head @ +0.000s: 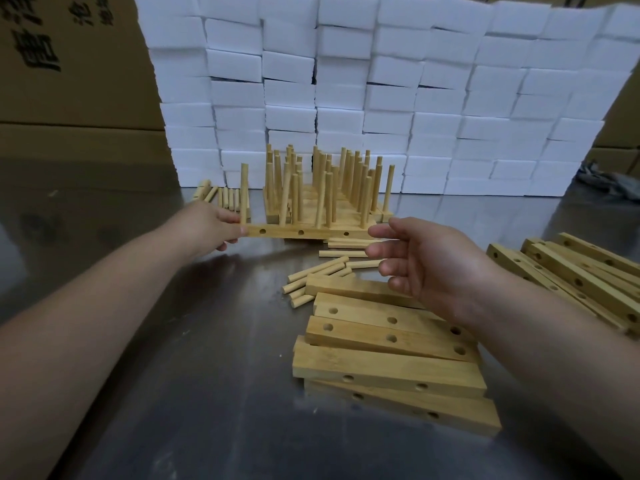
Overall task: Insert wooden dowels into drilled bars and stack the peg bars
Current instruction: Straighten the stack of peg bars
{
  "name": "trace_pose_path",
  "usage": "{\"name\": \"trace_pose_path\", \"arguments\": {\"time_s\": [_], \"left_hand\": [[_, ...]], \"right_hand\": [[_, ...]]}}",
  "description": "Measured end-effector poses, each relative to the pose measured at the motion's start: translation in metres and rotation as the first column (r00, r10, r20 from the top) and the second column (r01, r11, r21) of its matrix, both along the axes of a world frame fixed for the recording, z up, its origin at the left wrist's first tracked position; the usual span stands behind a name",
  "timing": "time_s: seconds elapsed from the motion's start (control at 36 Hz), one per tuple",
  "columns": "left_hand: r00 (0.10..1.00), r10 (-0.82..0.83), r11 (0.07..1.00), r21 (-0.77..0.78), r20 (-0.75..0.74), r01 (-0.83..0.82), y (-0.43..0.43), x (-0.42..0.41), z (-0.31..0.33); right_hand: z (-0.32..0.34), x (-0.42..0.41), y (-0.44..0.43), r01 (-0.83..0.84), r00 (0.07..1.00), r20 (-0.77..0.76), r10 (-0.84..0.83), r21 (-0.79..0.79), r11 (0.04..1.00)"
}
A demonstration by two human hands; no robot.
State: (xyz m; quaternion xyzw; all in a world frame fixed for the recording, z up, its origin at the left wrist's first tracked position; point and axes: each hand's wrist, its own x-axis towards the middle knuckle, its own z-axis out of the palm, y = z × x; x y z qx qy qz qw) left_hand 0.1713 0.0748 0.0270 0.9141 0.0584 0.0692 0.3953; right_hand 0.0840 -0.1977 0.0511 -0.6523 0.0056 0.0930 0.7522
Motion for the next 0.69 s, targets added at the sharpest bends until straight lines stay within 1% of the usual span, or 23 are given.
{"name": "trace_pose_path", "arguments": {"time_s": [0.06,0.11,0.14,0.19,0.22,0.28,0.36,0.47,0.56,0.64,0.69], "left_hand": [[1.000,0.015,0.993,0.115,0.007,-0.015,-0.001,-0.001,-0.001],[1.000,0.021,0.970,0.243,-0.006,-0.019,-0.002,-0.001,-0.003],[1.000,0.021,0.955,0.295,-0.018,-0.014,-0.003,-0.001,-0.004],[0.999,0.022,0.941,0.339,-0.042,-0.007,-0.004,-0.001,-0.007],[0.999,0.023,0.939,0.343,-0.045,-0.006,-0.004,-0.002,-0.008],[0.999,0.023,0.933,0.359,-0.028,-0.011,-0.006,-0.002,-0.010],[0.999,0.029,0.921,0.387,0.034,-0.040,-0.011,-0.003,-0.014],[0.995,0.046,0.937,0.342,0.084,-0.072,-0.020,-0.003,-0.017],[0.994,0.043,0.947,0.313,0.101,-0.073,-0.027,-0.006,-0.017],[0.991,0.018,0.924,0.377,0.133,-0.067,-0.034,-0.010,-0.015],[0.990,-0.001,0.917,0.394,0.141,-0.055,-0.038,-0.012,-0.012]], "right_hand": [[0.000,0.001,0.000,0.036,0.998,0.049,-0.031,-0.093,0.995],[-0.002,0.004,-0.003,0.105,0.986,0.155,-0.066,-0.259,0.960],[-0.003,0.006,-0.006,0.150,0.971,0.230,-0.067,-0.367,0.918],[-0.006,0.011,-0.010,0.220,0.938,0.345,-0.022,-0.545,0.809],[-0.008,0.013,-0.013,0.231,0.934,0.358,0.005,-0.613,0.755],[-0.011,0.019,-0.018,0.219,0.944,0.327,0.036,-0.705,0.675],[-0.019,0.026,-0.025,0.156,0.970,0.237,0.052,-0.775,0.612],[-0.027,0.031,-0.030,0.088,0.979,0.168,0.114,-0.856,0.510],[-0.028,0.032,-0.030,0.039,0.973,0.143,0.179,-0.875,0.483],[-0.030,0.032,-0.029,-0.032,0.953,0.101,0.287,-0.905,0.423],[-0.031,0.032,-0.030,-0.040,0.955,0.095,0.282,-0.898,0.438]]}}
